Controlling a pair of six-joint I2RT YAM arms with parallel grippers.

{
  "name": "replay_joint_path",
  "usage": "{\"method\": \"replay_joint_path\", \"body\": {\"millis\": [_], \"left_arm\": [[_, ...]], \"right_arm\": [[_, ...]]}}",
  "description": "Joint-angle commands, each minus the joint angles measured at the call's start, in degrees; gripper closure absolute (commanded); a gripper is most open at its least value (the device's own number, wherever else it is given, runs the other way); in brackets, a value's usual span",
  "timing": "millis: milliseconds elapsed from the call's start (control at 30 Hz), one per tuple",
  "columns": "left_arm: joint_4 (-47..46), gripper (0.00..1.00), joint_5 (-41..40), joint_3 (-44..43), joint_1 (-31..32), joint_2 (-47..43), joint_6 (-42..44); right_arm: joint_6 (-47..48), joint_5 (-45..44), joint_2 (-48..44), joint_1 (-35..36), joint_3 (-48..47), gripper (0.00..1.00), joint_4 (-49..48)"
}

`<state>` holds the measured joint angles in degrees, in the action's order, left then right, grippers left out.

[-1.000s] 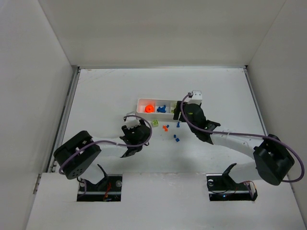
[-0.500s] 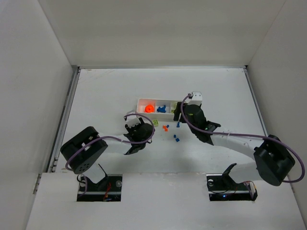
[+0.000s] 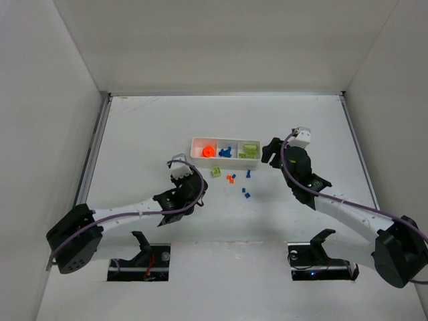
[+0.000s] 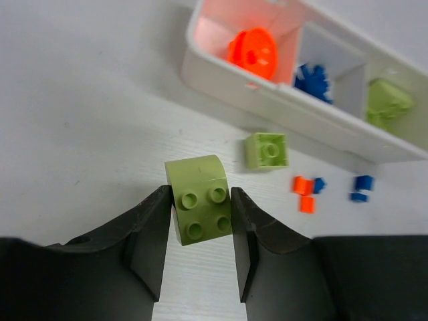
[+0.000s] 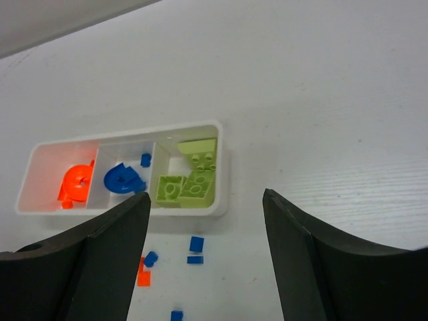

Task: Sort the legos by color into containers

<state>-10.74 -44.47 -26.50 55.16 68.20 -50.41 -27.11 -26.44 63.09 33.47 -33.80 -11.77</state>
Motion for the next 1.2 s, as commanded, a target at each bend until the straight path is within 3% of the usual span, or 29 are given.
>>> {"method": "replay_joint_path", "body": {"millis": [0,133,467,767,1167], "left_arm": [[1.8,0.88,1.6,-6.3,1.3,-4.2,5.4],[0.0,0.88,7.2,-15.6,0.3,-0.1,9.1],[-8.3,0.86,22.7,-36.8,-3.2,24.9,15.1],[-7.6,0.83,24.1,-49.0,-3.6,39.7,17.8],[-7.4,0.47,19.6,-49.4,-2.6,39.9,21.8]], "right_arm": [[-2.9,1.7,-0.7,-2.6,1.0,0.26,-2.2],[-4.7,2.6,-0.9,-4.9,1.9,0.27,-2.4],[-6.2,1.9,-3.4,-7.7,3.7,0.28,-2.5],[-7.9,3.3,-6.5,-10.3,5.1,0.28,-2.4],[-7.9,3.6,-6.8,-10.2,5.1,0.28,-2.5]]}}
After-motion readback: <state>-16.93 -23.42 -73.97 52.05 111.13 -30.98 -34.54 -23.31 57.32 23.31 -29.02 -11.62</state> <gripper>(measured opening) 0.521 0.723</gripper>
